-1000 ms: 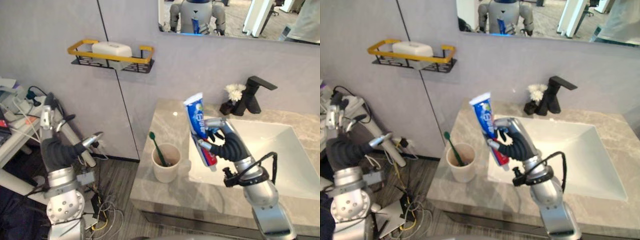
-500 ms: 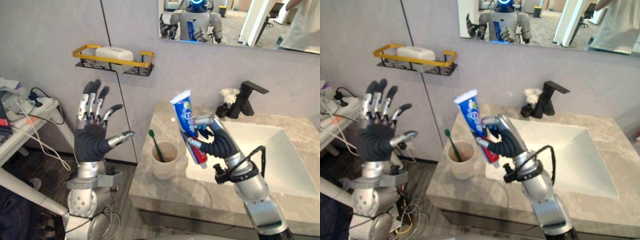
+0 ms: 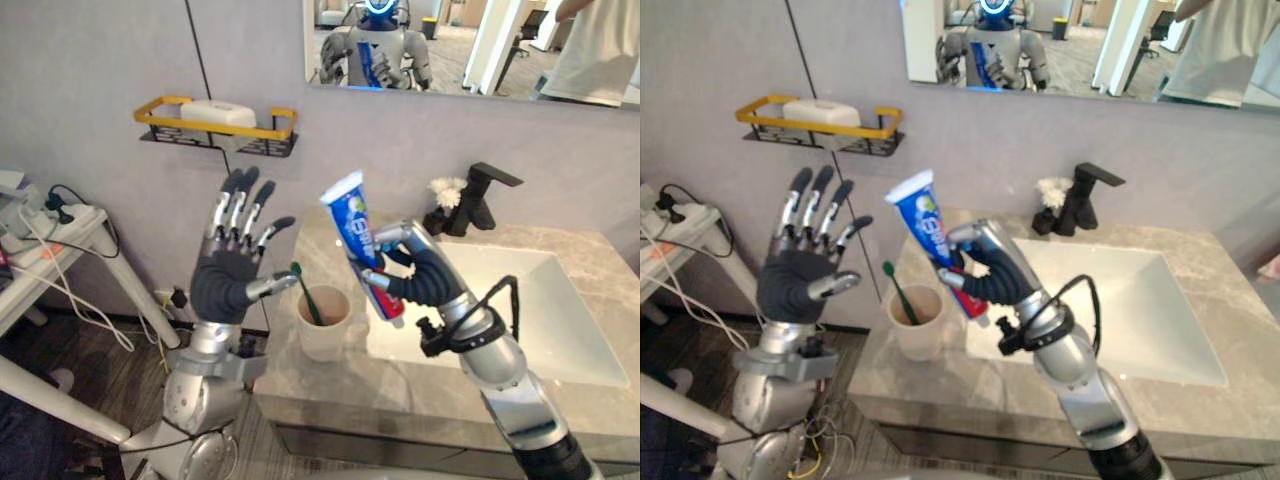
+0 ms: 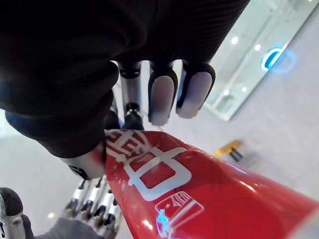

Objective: Organize washtable

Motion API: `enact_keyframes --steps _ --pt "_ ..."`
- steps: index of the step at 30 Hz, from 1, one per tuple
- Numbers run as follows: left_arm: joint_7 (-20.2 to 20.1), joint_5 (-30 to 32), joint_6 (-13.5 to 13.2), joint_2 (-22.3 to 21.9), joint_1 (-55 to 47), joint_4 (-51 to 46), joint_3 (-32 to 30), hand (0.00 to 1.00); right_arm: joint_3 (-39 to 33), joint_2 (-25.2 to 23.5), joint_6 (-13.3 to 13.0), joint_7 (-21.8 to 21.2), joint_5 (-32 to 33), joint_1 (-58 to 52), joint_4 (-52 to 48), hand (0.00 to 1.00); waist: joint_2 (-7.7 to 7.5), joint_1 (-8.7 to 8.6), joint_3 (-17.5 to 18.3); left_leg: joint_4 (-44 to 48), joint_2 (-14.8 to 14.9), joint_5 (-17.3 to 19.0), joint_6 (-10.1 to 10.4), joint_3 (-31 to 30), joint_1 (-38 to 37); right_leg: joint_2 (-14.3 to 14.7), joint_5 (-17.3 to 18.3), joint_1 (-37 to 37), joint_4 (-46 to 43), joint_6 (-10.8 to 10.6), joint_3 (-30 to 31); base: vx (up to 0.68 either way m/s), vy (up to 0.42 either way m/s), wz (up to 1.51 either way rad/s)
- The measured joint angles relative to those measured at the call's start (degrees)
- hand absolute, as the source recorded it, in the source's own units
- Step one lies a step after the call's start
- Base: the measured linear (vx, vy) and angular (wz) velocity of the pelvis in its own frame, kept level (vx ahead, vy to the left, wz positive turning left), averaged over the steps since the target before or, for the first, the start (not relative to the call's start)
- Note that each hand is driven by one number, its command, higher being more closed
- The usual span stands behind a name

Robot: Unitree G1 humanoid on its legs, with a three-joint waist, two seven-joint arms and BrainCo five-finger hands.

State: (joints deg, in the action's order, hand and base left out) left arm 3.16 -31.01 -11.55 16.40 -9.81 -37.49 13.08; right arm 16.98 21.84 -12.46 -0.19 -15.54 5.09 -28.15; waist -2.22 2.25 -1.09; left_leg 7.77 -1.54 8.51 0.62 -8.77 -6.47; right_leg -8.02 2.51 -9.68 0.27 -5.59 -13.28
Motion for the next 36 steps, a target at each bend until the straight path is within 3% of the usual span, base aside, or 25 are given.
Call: enact_keyframes --steps 16,23,24,36 --pt "-0.5 -4.9 1.3 2.6 6.9 4.4 5.0 0.0 6.3 2.3 0.1 -0.3 4.2 5.2 2.6 1.0 -0.55 -0.14 0.4 -1.4 0.4 -0.6 0.0 1.5 -0.3 0.2 -0.4 0.9 0.0 0.2 1.5 -0.01 0.003 -0.04" --pt "-0.5 -7.2 1.3 4.7 9.8 6.7 7.2 0.0 8.9 2.5 0.2 -1.5 4.8 8.5 4.4 1.0 -0.55 -1.01 0.4 -1.7 0.4 -0.8 -0.1 1.6 -0.4 0.2 -0.4 1.0 -0.2 0.2 1.7 0.0 0.001 -0.01" --pt "-0.5 -7.6 1.3 4.7 10.0 6.7 7.3 1.0 8.9 2.6 0.2 -1.5 4.8 8.5 4.8 1.0 -0.54 -1.26 0.4 -1.7 0.4 -0.8 -0.1 1.7 -0.4 0.2 -0.4 1.0 -0.2 0.2 1.7 0.0 0.0 0.0" --pt "0.6 -9.4 1.3 5.8 13.7 7.9 9.0 1.0 10.8 4.6 0.1 -2.5 4.8 8.5 6.6 1.0 -0.35 -1.5 0.3 -2.0 0.5 -0.8 -0.1 2.4 -0.8 0.2 -0.5 1.0 -0.2 0.2 2.4 -0.01 0.002 -0.02"
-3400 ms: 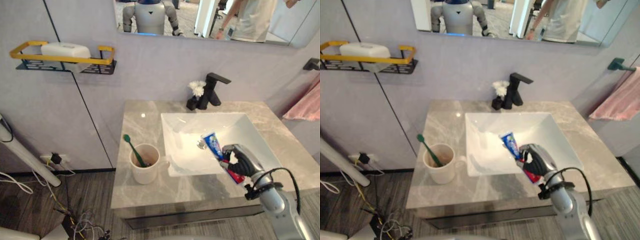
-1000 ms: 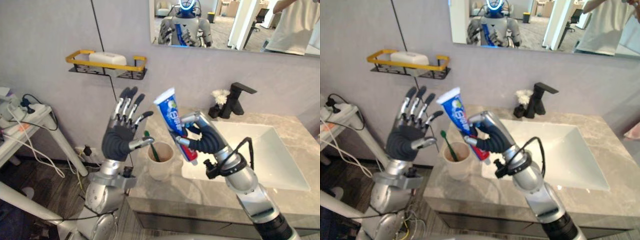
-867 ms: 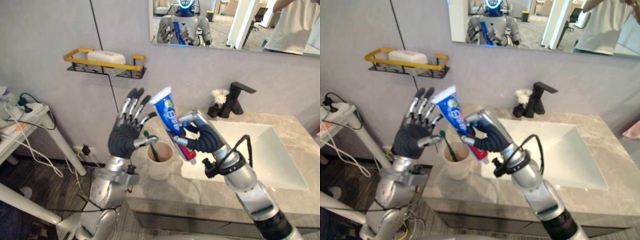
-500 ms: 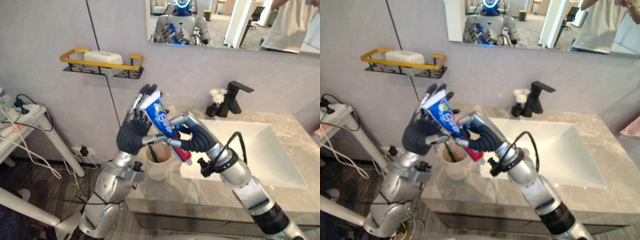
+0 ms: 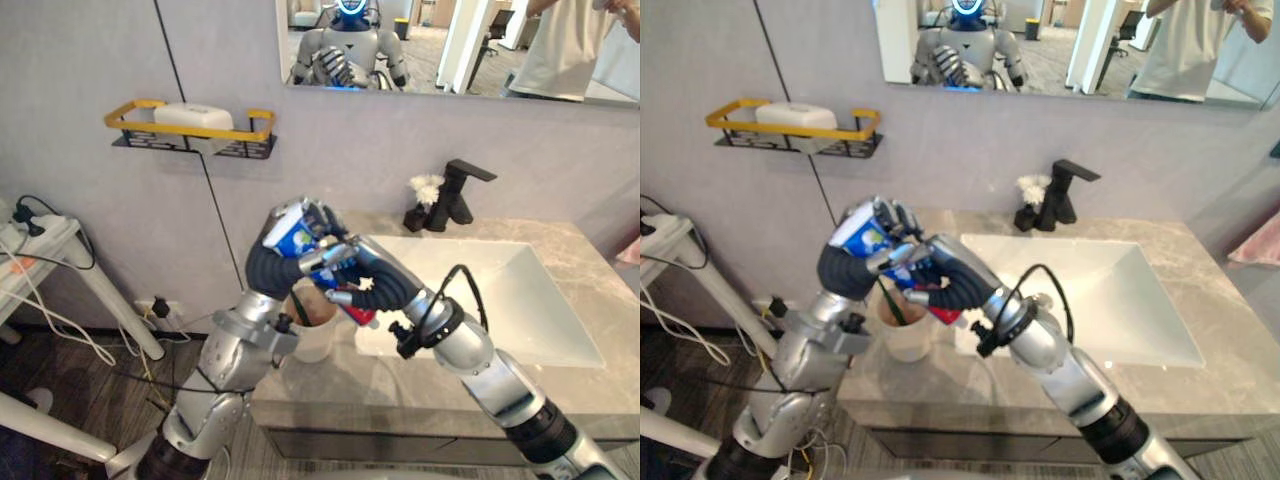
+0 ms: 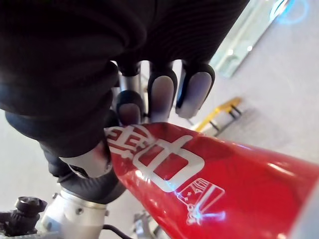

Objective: Organize washtable

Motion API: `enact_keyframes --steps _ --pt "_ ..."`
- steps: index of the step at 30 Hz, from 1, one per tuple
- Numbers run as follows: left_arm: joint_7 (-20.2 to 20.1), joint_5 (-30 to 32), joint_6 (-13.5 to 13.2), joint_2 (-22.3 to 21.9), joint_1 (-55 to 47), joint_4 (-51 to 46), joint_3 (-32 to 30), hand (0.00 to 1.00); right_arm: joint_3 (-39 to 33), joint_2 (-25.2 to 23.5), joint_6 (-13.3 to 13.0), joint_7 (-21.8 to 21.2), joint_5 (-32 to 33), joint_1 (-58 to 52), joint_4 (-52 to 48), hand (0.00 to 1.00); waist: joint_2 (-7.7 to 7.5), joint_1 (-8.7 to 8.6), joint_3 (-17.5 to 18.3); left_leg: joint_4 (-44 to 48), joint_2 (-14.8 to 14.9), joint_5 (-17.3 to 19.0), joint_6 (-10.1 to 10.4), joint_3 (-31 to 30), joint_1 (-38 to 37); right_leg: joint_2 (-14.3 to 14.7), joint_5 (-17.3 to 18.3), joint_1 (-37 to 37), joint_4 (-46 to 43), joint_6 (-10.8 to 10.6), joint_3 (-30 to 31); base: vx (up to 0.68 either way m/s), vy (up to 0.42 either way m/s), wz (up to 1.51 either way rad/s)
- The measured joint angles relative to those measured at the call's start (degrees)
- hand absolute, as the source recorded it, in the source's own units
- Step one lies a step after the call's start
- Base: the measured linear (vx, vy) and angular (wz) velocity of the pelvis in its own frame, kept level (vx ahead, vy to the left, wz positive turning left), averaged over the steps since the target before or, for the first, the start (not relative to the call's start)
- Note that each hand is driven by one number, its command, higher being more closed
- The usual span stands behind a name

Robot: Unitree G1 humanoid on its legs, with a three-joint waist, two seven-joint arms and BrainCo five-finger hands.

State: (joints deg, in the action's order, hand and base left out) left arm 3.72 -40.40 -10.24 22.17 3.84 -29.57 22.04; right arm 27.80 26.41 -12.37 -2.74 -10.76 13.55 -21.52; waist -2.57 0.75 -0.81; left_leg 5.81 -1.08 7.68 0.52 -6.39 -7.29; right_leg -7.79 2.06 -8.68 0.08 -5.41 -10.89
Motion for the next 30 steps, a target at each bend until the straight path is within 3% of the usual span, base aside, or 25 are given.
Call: enact_keyframes --steps 9,10,22,30 --pt "0.1 0.0 0.0 -0.2 0.0 0.7 0.1 1.0 0.0 0.0 0.1 0.0 -0.1 0.0 0.6 1.0 0.44 -0.01 -0.3 -0.1 0.0 0.0 0.0 0.2 0.0 0.0 -0.1 0.1 0.1 0.0 0.1 0.0 0.0 0.0" --pt "0.1 -0.1 0.0 -0.3 0.0 0.7 0.1 1.0 0.0 0.0 0.1 0.0 -0.1 0.0 0.7 0.0 0.45 -0.02 -0.3 -0.1 0.0 0.0 0.0 0.3 -0.1 0.0 -0.1 0.1 0.1 0.0 0.1 0.0 0.0 0.0" --pt "0.3 0.0 0.0 -0.5 0.0 0.9 -0.2 1.0 -1.4 -0.1 0.0 0.3 -0.9 0.0 1.0 0.0 0.5 -0.07 -0.3 -1.0 0.1 -0.1 -0.1 1.1 -0.7 0.0 -0.1 0.2 0.2 -0.1 0.9 -0.01 0.002 -0.03" --pt "0.8 0.1 0.0 -0.7 0.0 0.9 -3.2 1.0 -8.9 -1.5 -0.1 1.9 -1.0 -1.6 -0.4 0.0 1.01 -0.22 -0.8 -1.7 0.1 -0.1 -0.1 2.2 -1.5 0.0 -0.2 0.3 0.3 -0.2 1.8 -0.03 0.002 -0.07"
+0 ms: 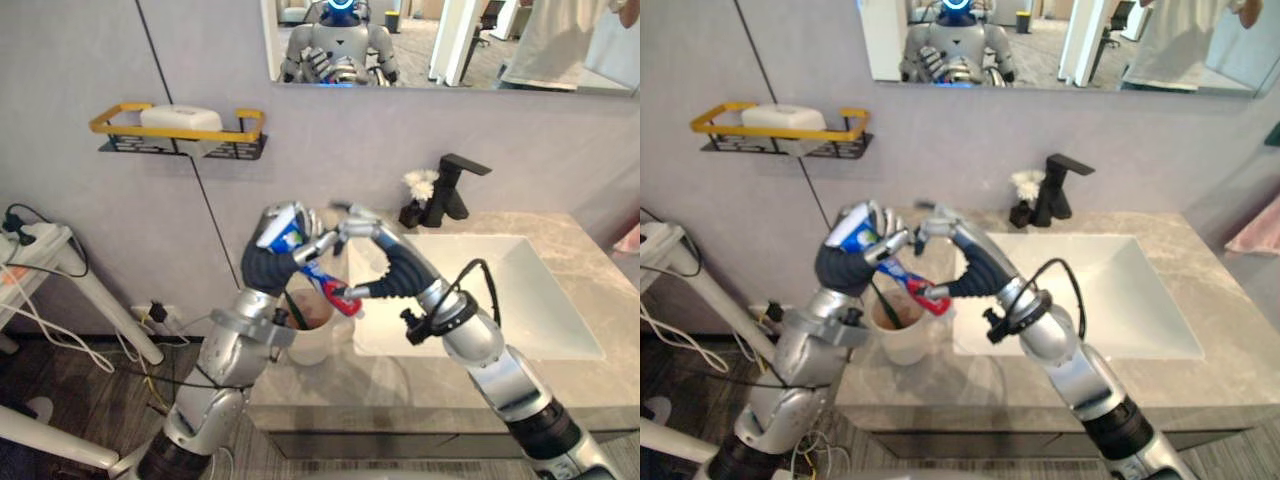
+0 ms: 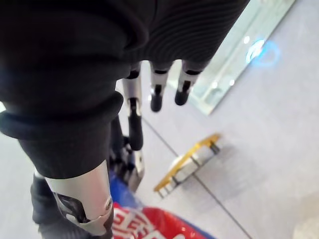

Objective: Organize washtable

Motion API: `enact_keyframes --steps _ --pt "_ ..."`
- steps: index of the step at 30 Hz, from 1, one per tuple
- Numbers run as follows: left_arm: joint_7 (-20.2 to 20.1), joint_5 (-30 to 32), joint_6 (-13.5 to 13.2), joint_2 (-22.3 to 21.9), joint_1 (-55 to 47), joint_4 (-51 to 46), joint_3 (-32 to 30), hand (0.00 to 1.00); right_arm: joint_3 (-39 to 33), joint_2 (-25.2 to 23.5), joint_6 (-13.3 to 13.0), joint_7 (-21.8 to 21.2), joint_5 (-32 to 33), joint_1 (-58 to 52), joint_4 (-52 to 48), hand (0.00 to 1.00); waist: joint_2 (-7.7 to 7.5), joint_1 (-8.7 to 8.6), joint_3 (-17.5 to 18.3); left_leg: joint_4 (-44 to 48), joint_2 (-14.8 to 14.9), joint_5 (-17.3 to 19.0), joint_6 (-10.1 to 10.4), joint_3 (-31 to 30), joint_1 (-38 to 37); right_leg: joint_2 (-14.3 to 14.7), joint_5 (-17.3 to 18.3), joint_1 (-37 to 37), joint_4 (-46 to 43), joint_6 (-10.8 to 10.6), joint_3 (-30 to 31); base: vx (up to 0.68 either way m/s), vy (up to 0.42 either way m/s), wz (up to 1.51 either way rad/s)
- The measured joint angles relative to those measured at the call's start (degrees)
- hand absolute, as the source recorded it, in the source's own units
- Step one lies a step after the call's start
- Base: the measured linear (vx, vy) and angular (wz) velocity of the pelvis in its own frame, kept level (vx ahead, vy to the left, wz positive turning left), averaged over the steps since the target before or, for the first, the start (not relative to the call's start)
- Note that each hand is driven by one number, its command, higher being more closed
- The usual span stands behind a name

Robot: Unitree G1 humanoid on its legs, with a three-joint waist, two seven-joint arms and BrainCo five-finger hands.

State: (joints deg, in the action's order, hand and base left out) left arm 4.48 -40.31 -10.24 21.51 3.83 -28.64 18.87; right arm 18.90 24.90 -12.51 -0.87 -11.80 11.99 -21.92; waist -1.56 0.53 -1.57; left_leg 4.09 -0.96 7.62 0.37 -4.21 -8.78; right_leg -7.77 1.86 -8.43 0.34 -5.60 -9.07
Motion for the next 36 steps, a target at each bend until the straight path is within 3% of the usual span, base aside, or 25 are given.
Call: enact_keyframes --steps 8,14,19,20,24,26,31,36 --pt "0.6 0.0 0.0 -0.2 0.0 0.0 -2.6 1.0 -9.5 -0.8 -0.7 3.3 0.0 -3.4 -5.0 0.0 -0.29 -0.28 -0.2 -0.1 0.0 0.0 0.0 1.4 -0.1 0.0 -0.2 0.6 0.0 0.0 1.5 -0.01 0.002 -0.08" --pt "0.8 0.6 -0.1 -2.1 -0.5 0.0 -5.0 1.0 -28.7 -5.7 -1.0 8.9 0.0 -9.3 -9.2 0.0 -0.48 -1.67 -0.7 -0.2 0.2 0.7 -0.5 3.7 -1.1 0.2 -0.5 1.0 0.0 -0.1 3.4 -0.05 0.006 -0.2" --pt "0.8 0.8 -0.3 -4.6 -1.7 -0.2 -8.2 1.0 -43.2 -11.2 -0.1 13.3 0.1 -16.5 -9.3 0.0 -0.25 -4.07 -0.8 -0.1 0.6 1.2 -0.5 6.9 0.0 0.9 -1.5 3.3 0.5 -0.2 6.7 -0.03 0.006 -0.37" --pt "0.8 0.9 -0.2 -5.6 -2.6 -0.2 -8.3 1.0 -47.5 -12.7 0.8 13.9 0.1 -19.0 -9.2 0.0 -0.07 -4.84 -0.9 -0.2 0.8 1.3 -0.5 7.8 0.2 1.1 -2.0 3.8 1.0 0.0 7.7 0.01 -0.008 -0.26" --pt "0.8 2.6 -0.1 -6.5 -2.8 -0.2 -8.3 1.0 -53.0 -13.5 2.7 16.2 0.0 -21.5 -7.0 0.0 0.06 -6.21 -0.9 -0.2 1.1 1.5 -0.3 8.7 0.2 1.5 -2.1 4.3 1.3 0.0 8.5 0.0 -0.016 -0.15" --pt "0.8 2.7 -0.1 -7.2 -2.7 -0.1 -8.2 1.0 -55.3 -14.9 3.7 17.3 0.1 -22.0 -3.3 0.0 0.1 -6.25 -0.9 -0.1 1.2 1.6 -0.3 9.0 0.6 1.7 -2.2 4.9 1.3 0.1 9.0 -0.03 -0.017 -0.12" --pt "1.4 2.8 -0.1 -9.2 -2.6 0.5 -8.0 1.0 -58.7 -22.2 9.2 19.0 1.5 -26.1 6.9 0.0 1.03 -6.32 -0.4 -0.1 1.1 1.6 -0.3 9.2 1.4 1.7 -2.3 6.0 1.2 0.1 9.2 -0.02 -0.011 -0.02" --pt "3.3 3.1 -0.2 -10.8 0.4 4.9 -7.6 1.0 -58.5 -27.6 10.8 19.9 5.6 -28.1 12.0 0.0 1.43 -6.32 -0.1 -0.1 1.1 1.6 -0.3 10.0 2.0 1.7 -2.6 6.8 0.9 0.0 10.0 -0.04 -0.015 -0.07"
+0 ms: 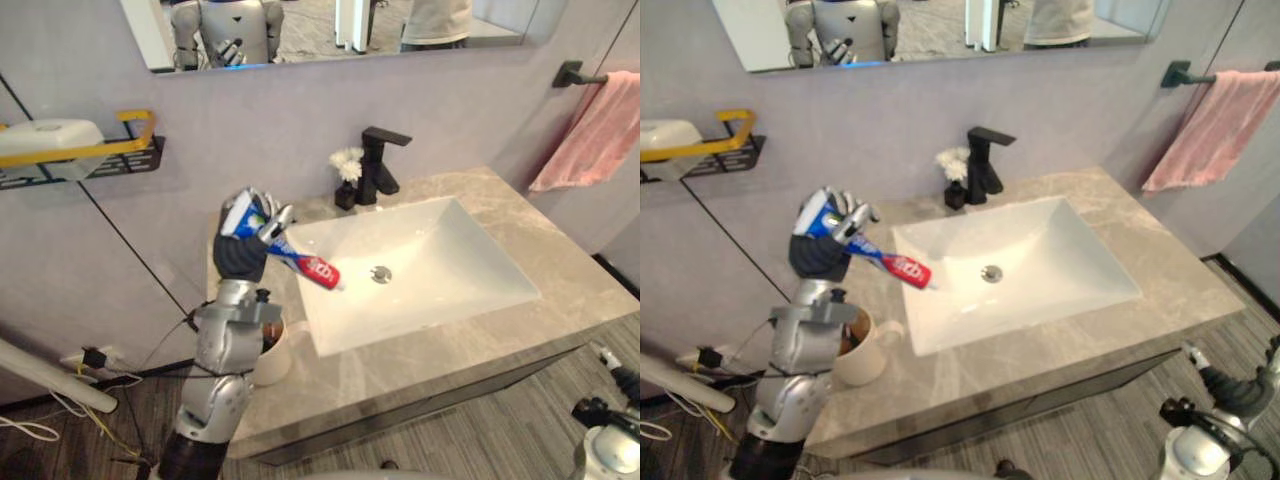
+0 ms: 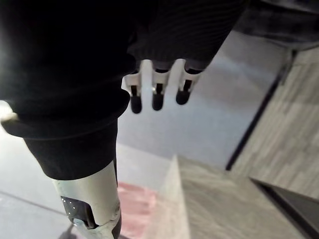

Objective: Organize washtable

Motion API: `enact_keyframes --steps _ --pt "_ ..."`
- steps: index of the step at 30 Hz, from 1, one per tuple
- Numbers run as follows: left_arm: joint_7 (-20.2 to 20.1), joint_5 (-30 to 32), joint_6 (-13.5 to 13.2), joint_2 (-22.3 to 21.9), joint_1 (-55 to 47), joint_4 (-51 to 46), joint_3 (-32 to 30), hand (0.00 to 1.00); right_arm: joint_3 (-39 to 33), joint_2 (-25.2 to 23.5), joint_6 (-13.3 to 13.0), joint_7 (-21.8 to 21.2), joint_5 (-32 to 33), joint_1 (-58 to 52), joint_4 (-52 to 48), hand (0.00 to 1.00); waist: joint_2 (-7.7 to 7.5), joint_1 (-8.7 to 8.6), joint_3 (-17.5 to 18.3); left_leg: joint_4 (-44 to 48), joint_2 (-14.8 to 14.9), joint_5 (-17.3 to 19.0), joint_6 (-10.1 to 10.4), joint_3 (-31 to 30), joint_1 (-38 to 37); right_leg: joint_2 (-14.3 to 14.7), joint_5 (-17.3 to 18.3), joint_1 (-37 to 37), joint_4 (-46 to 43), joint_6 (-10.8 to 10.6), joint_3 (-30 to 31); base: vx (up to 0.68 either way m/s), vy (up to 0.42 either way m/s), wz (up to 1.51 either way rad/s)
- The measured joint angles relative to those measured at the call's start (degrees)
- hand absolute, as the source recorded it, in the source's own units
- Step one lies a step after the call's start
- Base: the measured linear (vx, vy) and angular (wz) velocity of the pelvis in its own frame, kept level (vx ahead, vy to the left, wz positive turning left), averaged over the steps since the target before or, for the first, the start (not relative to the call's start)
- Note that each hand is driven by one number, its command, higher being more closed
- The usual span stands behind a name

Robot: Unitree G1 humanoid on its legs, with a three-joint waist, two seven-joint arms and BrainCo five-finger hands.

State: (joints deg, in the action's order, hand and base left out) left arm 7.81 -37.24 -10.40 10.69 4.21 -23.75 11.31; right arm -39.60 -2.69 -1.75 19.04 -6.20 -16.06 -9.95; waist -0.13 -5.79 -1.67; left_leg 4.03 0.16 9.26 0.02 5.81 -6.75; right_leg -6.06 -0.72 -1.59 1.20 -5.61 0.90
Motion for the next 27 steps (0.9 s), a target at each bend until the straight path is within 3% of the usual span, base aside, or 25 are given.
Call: enact_keyframes --steps 10,21,27 --pt "1.4 1.6 0.0 -2.1 3.2 1.4 2.1 1.0 3.7 -2.6 0.6 -0.6 6.6 -3.8 7.2 0.0 -0.52 0.24 0.4 0.0 0.0 0.1 -0.2 1.0 -0.1 -0.1 -0.2 0.3 -0.2 -0.2 0.9 -0.03 -0.014 -0.05" --pt "2.3 4.2 0.0 -2.2 7.4 1.4 1.9 1.0 9.3 -2.4 0.7 -8.7 8.9 -5.9 16.5 0.0 0.63 0.4 1.1 0.1 0.0 0.1 -0.2 0.3 -0.5 -0.2 -0.2 -0.4 -0.3 -0.2 0.4 -0.04 -0.023 0.03" --pt "2.2 5.7 -0.1 -0.4 8.4 1.4 0.0 1.0 12.3 -2.1 0.7 -12.5 9.1 -5.9 21.6 0.0 0.44 0.55 1.3 0.1 0.0 -0.3 0.0 -1.5 -0.5 -0.3 -0.1 -1.3 0.0 -0.1 -1.3 -0.03 -0.029 0.14"
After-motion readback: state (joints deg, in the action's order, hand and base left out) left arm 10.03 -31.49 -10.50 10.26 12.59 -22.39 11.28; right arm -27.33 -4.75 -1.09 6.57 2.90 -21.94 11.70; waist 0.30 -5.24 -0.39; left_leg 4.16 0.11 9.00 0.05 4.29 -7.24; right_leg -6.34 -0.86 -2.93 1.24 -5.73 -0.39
